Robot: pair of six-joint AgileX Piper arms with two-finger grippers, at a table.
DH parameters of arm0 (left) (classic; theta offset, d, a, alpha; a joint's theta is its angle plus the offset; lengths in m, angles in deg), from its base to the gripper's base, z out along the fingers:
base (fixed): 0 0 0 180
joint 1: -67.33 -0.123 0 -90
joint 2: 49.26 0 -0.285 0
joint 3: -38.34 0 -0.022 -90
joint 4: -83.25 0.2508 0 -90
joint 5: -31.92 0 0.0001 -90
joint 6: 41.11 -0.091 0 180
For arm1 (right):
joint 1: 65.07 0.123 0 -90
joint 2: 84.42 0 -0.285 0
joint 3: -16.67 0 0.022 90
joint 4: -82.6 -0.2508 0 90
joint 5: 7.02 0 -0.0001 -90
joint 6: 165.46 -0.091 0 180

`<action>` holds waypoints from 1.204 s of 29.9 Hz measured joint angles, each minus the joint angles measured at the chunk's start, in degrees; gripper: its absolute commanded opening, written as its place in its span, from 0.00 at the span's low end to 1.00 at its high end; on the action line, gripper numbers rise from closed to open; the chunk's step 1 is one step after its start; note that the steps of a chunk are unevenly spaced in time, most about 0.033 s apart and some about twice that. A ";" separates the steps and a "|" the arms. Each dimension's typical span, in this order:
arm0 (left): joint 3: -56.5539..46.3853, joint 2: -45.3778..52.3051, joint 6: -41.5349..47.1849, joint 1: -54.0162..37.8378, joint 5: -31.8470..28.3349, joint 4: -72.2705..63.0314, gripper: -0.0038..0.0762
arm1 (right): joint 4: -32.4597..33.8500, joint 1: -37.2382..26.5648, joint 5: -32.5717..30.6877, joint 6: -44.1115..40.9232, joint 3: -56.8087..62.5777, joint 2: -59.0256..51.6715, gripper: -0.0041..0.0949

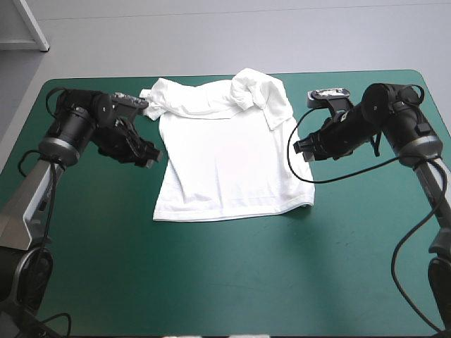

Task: Fold the cloth

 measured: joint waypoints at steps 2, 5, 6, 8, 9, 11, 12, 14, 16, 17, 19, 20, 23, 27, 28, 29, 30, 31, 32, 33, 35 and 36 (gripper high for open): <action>-5.04 0.07 -0.06 0.59 -1.27 -1.04 0.66 | 0.70 0.00 0.22 0.12 2.67 -1.50 0.45; -10.77 0.07 -0.06 2.21 -4.62 -1.30 0.66 | 1.34 0.00 0.59 0.31 5.75 -2.99 0.45; -12.60 0.07 -0.06 2.91 -6.35 -1.36 0.66 | 1.49 0.00 0.64 0.31 6.55 -3.38 0.45; -15.64 0.07 -0.06 4.31 -10.28 -1.50 0.66 | 2.17 0.00 0.79 0.42 8.41 -4.11 0.45; -16.86 0.07 0.00 4.95 -12.27 -1.61 0.65 | 2.41 0.00 0.83 0.56 9.31 -4.42 0.45; -18.68 0.07 0.26 5.80 -15.65 -1.74 0.65 | 2.78 0.00 1.02 0.61 11.27 -4.91 0.45; -19.62 0.02 0.66 6.25 -17.54 -1.74 0.65 | 2.82 0.00 1.07 0.68 12.26 -5.22 0.45; -20.55 -0.37 1.21 6.51 -19.24 -1.92 0.65 | 3.00 0.00 1.16 0.73 13.83 -5.75 0.45; -20.67 -1.23 1.79 6.57 -19.52 -1.86 0.65 | 3.12 0.00 1.33 0.73 15.36 -6.55 0.45; -20.73 -1.69 1.96 6.57 -19.66 -1.86 0.65 | 3.18 0.00 1.41 0.73 16.13 -6.99 0.45; -20.78 -2.85 2.08 6.57 -19.74 -1.86 0.65 | 3.25 0.00 1.47 0.73 17.39 -7.77 0.45; -20.83 -3.29 2.08 6.57 -19.68 -1.91 0.65 | 3.25 0.00 1.47 0.73 17.74 -8.24 0.45; -20.78 -4.26 2.01 6.81 -19.18 -2.33 0.60 | 3.67 0.00 1.72 0.73 18.43 -9.49 0.45; -20.58 -4.67 1.95 7.55 -19.00 -1.18 0.37 | 4.15 0.00 2.15 0.73 18.56 -10.37 0.45; -20.58 -4.67 2.00 7.81 -19.00 -1.19 0.30 | 4.21 0.00 2.21 0.73 18.56 -10.50 0.45; -20.52 -4.67 2.00 8.11 -19.00 -1.19 0.23 | 4.26 0.00 2.31 0.73 18.56 -10.50 0.45; -20.52 -4.70 2.05 8.37 -19.00 -1.35 0.17 | 4.26 0.00 2.36 0.73 18.61 -10.50 0.45; -20.52 -4.70 2.05 8.59 -19.14 -1.49 0.11 | 4.33 0.00 2.52 0.73 18.61 -10.50 0.45; -20.58 -4.70 2.05 8.66 -19.30 -1.71 0.07 | 4.32 0.00 2.75 0.73 18.61 -10.50 0.45; -20.77 -4.70 2.05 8.72 -19.55 -1.95 0.07 | 4.32 0.00 2.95 0.73 18.61 -10.50 0.45; -21.51 -4.53 2.05 8.77 -20.47 -2.37 0.07 | 4.49 0.00 3.27 0.73 18.61 -10.50 0.45; -22.12 -4.36 2.05 8.77 -21.06 -2.44 0.07 | 4.59 0.00 3.49 0.73 18.61 -10.50 0.45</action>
